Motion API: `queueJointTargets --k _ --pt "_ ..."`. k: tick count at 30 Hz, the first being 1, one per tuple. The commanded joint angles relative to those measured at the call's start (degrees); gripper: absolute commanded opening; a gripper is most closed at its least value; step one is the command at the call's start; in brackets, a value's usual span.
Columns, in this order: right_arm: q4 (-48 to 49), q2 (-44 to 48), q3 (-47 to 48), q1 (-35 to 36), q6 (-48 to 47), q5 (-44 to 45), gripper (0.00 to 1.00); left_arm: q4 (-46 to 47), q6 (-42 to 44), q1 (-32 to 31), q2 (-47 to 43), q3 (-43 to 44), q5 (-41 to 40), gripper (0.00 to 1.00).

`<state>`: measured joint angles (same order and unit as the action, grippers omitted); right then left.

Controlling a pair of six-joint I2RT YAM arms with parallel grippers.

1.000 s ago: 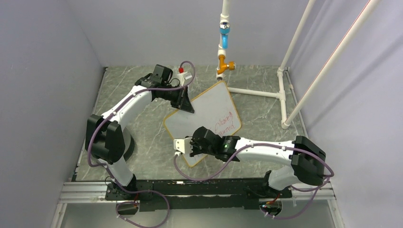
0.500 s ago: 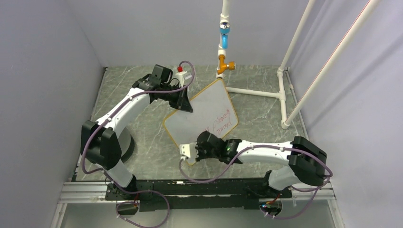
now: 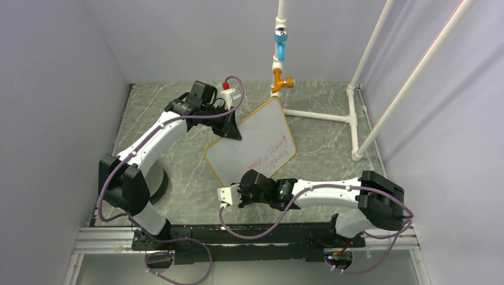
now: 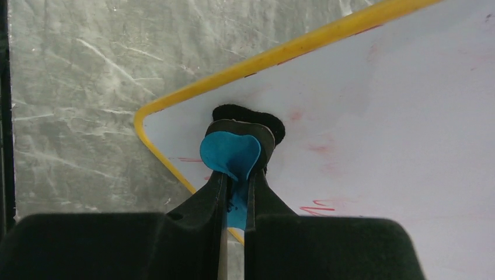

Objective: Erase the whiteboard
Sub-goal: Erase the whiteboard at the center of the board.

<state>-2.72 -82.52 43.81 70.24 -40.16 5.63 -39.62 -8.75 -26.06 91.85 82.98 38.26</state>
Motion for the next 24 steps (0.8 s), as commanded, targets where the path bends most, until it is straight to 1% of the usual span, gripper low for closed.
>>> queueJointTargets --k 1,5,8,10,13,15,17,19,22,24 --pt "7.1 0.48 -1.42 -1.46 -1.16 2.29 0.0 -0.12 -0.54 -1.34 -2.29 1.41 0.96 0.0" --pt "8.43 -0.14 4.12 -4.37 1.16 6.22 0.0 -0.22 -0.52 -1.77 -2.21 1.49 0.54 0.0" --pt "5.33 -1.24 8.44 -4.56 2.78 4.61 0.0 -0.05 -0.49 -1.95 -2.34 1.33 0.36 0.0" --pt "3.3 -1.36 7.58 -3.57 3.09 2.08 0.0 0.17 -0.56 -2.02 -2.46 1.23 0.37 0.0" --pt "0.24 -0.73 3.62 -1.11 0.36 -2.8 0.0 0.15 -0.36 -2.02 -2.75 1.09 0.26 0.0" --pt "-1.06 -0.28 1.4 -0.27 -1.28 -4.28 0.0 -0.12 -0.09 -2.06 -2.8 1.2 0.33 0.0" --pt "1.56 0.07 -0.62 -0.58 -1.14 -1.32 0.0 -0.24 0.09 -2.01 -2.86 1.22 0.24 0.0" --pt "6.0 0.9 -1.42 -3.88 0.54 3.52 0.0 -0.41 0.19 -2.06 -2.91 1.3 0.32 0.0" --pt "9.42 1.75 1.55 -9.25 3.59 7.25 0.0 -0.38 0.19 -2.0 -2.67 1.37 1.08 0.0" --pt "10.94 1.63 3.32 -9.88 3.44 8.22 0.0 -0.29 0.31 -2.12 -2.6 1.39 1.36 0.0"
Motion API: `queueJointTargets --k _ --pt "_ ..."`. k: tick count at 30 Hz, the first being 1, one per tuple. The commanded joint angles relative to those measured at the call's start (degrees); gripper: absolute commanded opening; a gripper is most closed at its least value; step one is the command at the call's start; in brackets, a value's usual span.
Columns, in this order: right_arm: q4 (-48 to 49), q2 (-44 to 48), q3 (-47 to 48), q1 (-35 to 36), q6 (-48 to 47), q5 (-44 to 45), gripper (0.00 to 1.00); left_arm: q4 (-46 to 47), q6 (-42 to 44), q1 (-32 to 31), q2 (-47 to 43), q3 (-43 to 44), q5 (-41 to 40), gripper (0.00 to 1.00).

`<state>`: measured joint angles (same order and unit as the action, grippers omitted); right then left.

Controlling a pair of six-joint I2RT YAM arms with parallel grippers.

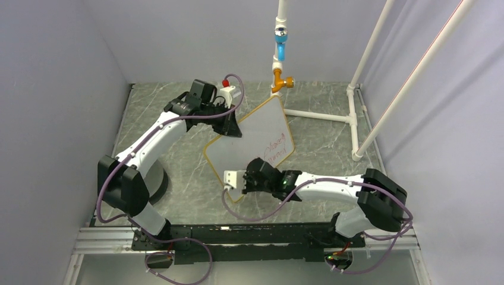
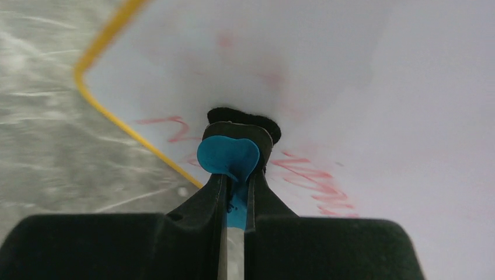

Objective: Erase the whiteboard
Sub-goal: Erase the whiteboard at the center of the board.

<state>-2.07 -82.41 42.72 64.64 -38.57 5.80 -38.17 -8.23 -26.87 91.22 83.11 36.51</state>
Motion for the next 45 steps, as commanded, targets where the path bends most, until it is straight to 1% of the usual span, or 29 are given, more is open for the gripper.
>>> queueJointTargets --k 1,4,8,10,13,17,19,21,24,26,28,31,33,36,39,42,45 --pt "9.92 0.97 5.69 -4.22 2.17 7.97 0.0 -1.74 -0.18 -1.31 -2.01 1.26 3.27 0.0" --pt "5.57 -1.27 8.57 -2.16 2.99 4.39 0.0 -1.71 -0.19 -1.43 -2.01 1.18 3.34 0.0" --pt "2.7 -2.16 6.37 5.26 0.54 0.76 0.0 -1.77 0.03 -1.39 -2.1 1.09 3.41 0.0" --pt "2.34 -2.46 5.8 6.67 0.57 -0.36 0.0 -2.06 0.27 -1.44 -2.02 1.11 3.26 0.0" --pt "4.84 -2.04 4.37 5.13 0.71 3.41 0.0 -2.28 0.55 -1.48 -2.01 1.08 3.37 0.0" --pt "7.07 0.06 6.41 -3.14 4.1 6.43 0.0 -2.22 0.52 -1.45 -2.05 0.92 3.77 0.0" --pt "6.85 0.71 7.76 -6.26 4.41 6.64 0.0 -2.21 0.57 -1.42 -2.19 0.91 3.87 0.0" --pt "5.05 1.72 7.67 -7.49 4.31 4.03 0.0 -2.23 0.59 -1.43 -2.27 0.91 3.85 0.0" --pt "0.95 2.38 4.18 -6.78 2.11 -4.32 0.0 -2.26 0.73 -1.38 -2.27 0.83 3.96 0.0" --pt "-1.68 1.48 0.77 -3.28 -1.68 -7.79 0.0 -2.23 0.82 -1.43 -2.36 0.77 3.87 0.0" --pt "-1.65 0.7 -3.13 -0.15 -4.75 -7.44 0.0 -2.24 0.85 -1.43 -2.45 0.72 3.88 0.0" --pt "-0.1 -0.18 -4.34 0.24 -4.29 -5.12 0.0 -2.34 0.93 -1.41 -2.46 0.74 3.98 0.0" --pt "1.64 0.41 -2.8 -2.38 -2.9 -1.9 0.0 -2.23 0.94 -1.43 -2.6 0.62 4.13 0.0" --pt "4.49 2.17 -0.27 -7.33 -0.49 -0.64 0.0 -2.01 0.76 -1.44 -2.63 0.63 4.43 0.0" --pt "6.65 2.26 2.31 -8.81 -0.12 1.23 0.0 -1.9 0.76 -1.44 -2.54 0.56 4.74 0.0" --pt "4.07 1.19 4.31 -8.64 0.94 -1.45 0.0 -1.86 0.82 -1.43 -2.53 0.48 4.8 0.0" --pt "2.34 1.82 1.74 -5.42 -1.11 -5.47 0.0 -1.84 0.96 -1.5 -2.8 0.39 4.77 0.0"
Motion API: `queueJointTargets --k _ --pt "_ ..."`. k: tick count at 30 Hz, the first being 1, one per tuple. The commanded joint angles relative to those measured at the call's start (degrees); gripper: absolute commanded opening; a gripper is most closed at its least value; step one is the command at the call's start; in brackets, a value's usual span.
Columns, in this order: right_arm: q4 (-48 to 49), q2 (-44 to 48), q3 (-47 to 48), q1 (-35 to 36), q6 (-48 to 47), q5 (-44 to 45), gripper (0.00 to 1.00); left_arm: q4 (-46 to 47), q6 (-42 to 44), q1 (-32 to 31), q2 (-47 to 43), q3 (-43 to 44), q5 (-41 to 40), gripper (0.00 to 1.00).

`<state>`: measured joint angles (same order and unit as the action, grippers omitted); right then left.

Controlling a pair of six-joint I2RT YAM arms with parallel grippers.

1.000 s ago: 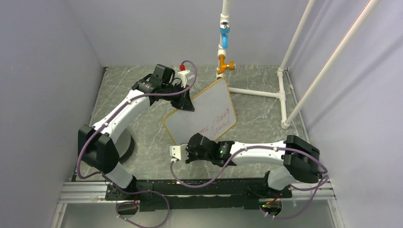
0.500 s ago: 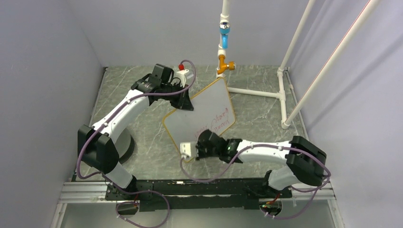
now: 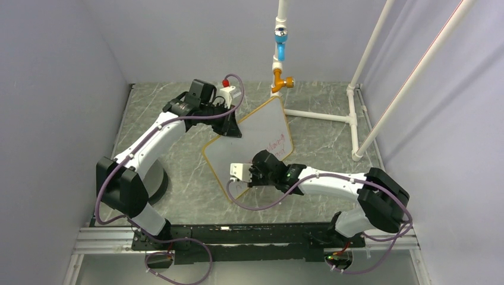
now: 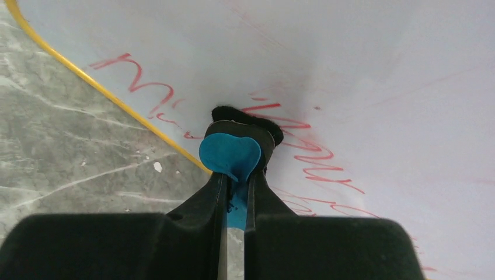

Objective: Erase the whiteboard
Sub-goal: Erase the whiteboard at the center of the board.

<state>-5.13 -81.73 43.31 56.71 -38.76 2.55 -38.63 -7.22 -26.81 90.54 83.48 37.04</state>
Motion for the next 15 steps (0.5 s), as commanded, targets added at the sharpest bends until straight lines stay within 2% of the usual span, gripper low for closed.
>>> queueJointTargets --k 1,3,6,10,15 --pt "3.72 1.36 -0.16 4.14 -2.23 -4.03 0.0 -1.42 -0.07 -1.51 -2.12 0.01 4.2 0.0" --pt "3.86 1.26 -2.4 6.48 -3.57 -3.55 0.0 -1.66 0.14 -1.55 -2.12 0.01 4.16 0.0" --pt "7.19 1.27 -2.44 4.46 -2.6 1.59 0.0 -1.53 0.07 -1.55 -2.29 -0.2 4.31 0.0" --pt "10.0 2.37 3.47 -0.37 0.61 5.86 0.0 -1.39 -0.06 -1.49 -2.05 -0.06 4.91 0.0" --pt "7.65 0.84 7.95 -1.13 2.36 6.44 0.0 -1.33 0.01 -1.49 -2.03 -0.23 5.05 0.0"
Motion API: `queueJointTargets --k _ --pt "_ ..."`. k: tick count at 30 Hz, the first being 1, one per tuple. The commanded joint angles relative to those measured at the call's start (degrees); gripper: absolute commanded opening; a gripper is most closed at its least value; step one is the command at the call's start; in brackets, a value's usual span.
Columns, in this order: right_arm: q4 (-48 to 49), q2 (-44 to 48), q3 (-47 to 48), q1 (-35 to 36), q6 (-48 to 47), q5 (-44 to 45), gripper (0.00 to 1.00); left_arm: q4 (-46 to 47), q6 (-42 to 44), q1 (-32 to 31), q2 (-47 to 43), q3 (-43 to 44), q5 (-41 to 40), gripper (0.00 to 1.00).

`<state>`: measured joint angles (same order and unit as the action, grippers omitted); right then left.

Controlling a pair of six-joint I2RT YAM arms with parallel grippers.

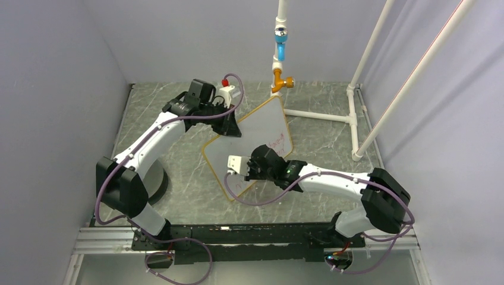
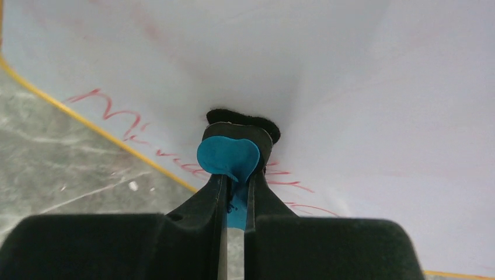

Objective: Erase the whiteboard
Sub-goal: Erase the whiteboard at the center of the board.

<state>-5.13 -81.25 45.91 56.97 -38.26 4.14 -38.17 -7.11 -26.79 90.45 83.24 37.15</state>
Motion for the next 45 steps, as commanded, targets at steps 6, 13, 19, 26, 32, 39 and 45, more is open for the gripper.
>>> queueJointTargets --k 6,13,19,26,32,39,45 --pt "1.44 1.82 -2.63 1.95 -1.48 -3.84 0.0 -1.94 0.06 -1.57 -1.95 0.08 5.12 0.0" --pt "4.71 2.05 -1.04 -1.52 0.14 1.63 0.0 -1.72 -0.11 -1.6 -1.53 0.08 5.74 0.0" --pt "-0.22 -2.66 9.24 1.14 2.46 -0.64 0.0 -1.61 -0.03 -1.6 -1.42 -0.14 5.83 0.0" --pt "0.93 -1.52 0.82 5.79 1.68 -1.47 0.0 -2.04 0.26 -1.52 -1.77 0.05 5.58 0.0" --pt "4.0 1.71 1.7 -3.37 2.63 3.08 0.0 -1.93 0.18 -1.56 -1.78 0.0 6.1 0.0" --pt "-1.22 -1.94 10.4 -0.11 4.01 -0.54 0.0 -1.68 0.08 -1.6 -1.94 -0.18 6.18 0.0" --pt "-4.08 -4.18 5.36 10.32 3.66 -5.94 0.0 -1.94 0.25 -1.56 -2.16 -0.27 5.78 0.0"
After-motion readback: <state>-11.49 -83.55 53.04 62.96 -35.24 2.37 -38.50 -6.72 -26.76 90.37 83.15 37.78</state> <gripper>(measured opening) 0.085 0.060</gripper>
